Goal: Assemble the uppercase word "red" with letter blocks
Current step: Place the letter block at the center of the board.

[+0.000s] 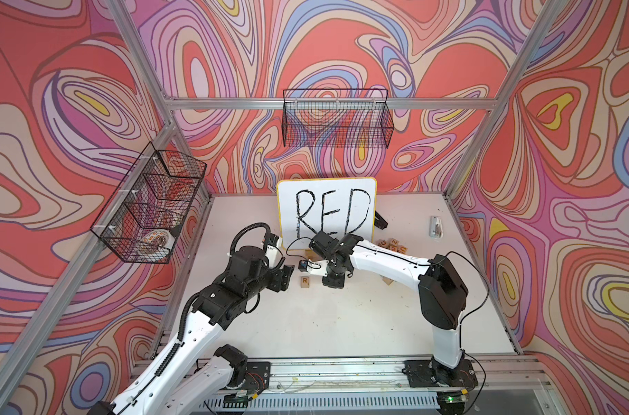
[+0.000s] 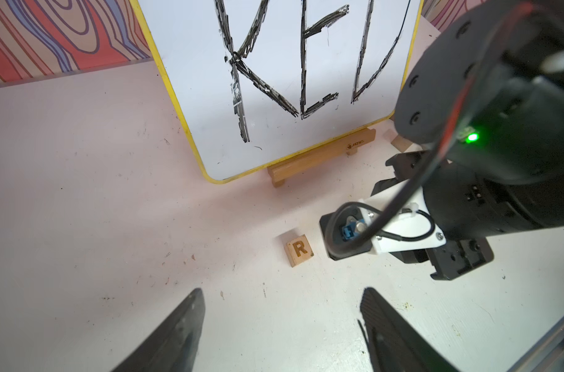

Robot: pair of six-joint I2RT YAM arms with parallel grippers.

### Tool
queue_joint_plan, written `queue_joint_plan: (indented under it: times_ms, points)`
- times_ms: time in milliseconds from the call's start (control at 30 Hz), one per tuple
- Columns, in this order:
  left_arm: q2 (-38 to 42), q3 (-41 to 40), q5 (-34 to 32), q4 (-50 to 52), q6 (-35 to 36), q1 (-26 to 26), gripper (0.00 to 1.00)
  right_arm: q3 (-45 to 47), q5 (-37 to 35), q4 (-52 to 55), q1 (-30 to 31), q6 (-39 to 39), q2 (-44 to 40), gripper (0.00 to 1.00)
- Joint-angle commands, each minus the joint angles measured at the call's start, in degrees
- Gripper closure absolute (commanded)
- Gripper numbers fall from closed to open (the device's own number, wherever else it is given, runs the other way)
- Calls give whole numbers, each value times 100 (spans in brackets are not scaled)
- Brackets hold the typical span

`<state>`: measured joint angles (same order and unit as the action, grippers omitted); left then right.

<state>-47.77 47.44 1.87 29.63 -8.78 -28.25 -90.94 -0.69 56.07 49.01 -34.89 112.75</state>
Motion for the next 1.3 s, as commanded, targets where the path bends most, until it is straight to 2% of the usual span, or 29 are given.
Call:
queue_joint_plan:
  times_ms: [0,467,1267]
  points:
    - [18,-24,-24,113,15,-33,21,91,282,45,-45,-524,28,74]
    - [-17,-24,-65,122,20,-33,21,-209,644,85,-220,-1211,541,73]
    - [-127,-7,-90,145,45,-37,21,-550,671,-287,-358,-1487,1089,72]
